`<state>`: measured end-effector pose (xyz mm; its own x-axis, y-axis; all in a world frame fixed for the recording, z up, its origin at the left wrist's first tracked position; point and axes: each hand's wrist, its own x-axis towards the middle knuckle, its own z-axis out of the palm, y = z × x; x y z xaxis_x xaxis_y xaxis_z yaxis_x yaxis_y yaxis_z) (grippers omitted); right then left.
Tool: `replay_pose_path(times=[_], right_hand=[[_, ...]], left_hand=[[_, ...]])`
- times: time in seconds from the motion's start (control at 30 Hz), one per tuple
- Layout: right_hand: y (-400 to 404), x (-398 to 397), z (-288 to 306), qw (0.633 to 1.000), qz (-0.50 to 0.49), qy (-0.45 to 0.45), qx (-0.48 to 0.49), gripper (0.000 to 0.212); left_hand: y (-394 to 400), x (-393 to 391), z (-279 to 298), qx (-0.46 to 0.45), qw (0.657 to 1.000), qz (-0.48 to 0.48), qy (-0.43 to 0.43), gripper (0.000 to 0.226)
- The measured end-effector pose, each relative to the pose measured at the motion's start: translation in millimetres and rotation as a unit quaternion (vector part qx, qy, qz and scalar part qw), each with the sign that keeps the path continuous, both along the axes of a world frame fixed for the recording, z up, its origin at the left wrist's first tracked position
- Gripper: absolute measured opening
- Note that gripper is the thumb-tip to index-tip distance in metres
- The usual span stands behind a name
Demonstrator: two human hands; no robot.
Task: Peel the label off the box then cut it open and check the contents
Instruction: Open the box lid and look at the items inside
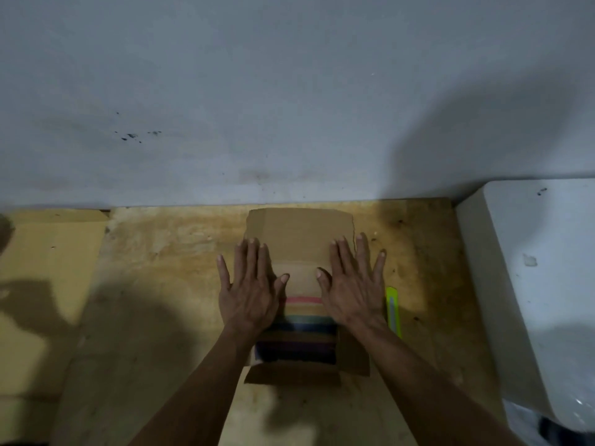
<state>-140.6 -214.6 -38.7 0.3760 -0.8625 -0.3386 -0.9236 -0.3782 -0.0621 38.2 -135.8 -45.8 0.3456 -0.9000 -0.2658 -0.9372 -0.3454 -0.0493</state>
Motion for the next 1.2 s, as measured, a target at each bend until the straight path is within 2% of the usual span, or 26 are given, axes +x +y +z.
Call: replay_pose_path(times=[0.23, 0.47, 0.57, 0.7, 0.87, 1.03, 1.2], right_hand=[[17, -5, -13, 0.999, 0.039, 0.003, -0.004, 0.072], [49, -5, 11, 0.996, 0.011, -0.058, -0.071, 0.064], [86, -11, 23, 0.993, -0.033, -0.087, -0.073, 0.067], [142, -20, 12, 0.99, -0.064, -0.115, -0.052, 0.074], [158, -31, -7, 0.985, -0.109, -0.112, -0.066, 0.075], [159, -43, -29, 0.992, -0.048, -0.072, -0.089, 0.074], [160, -46, -42, 0.989, -0.033, -0.062, -0.129, 0.075]], left_hand=[[29, 14, -7, 0.016, 0.998, 0.003, 0.058, 0.08], [62, -1, 15, -0.018, 0.993, -0.032, 0.115, 0.082], [90, -9, 19, -0.02, 0.99, -0.033, 0.135, 0.085], [123, -18, 14, -0.026, 0.991, 0.0, 0.132, 0.087], [142, -24, 1, -0.013, 0.984, 0.067, 0.167, 0.089], [152, -30, -10, 0.007, 0.979, 0.081, 0.185, 0.093], [158, -39, -19, 0.009, 0.978, 0.112, 0.176, 0.092]])
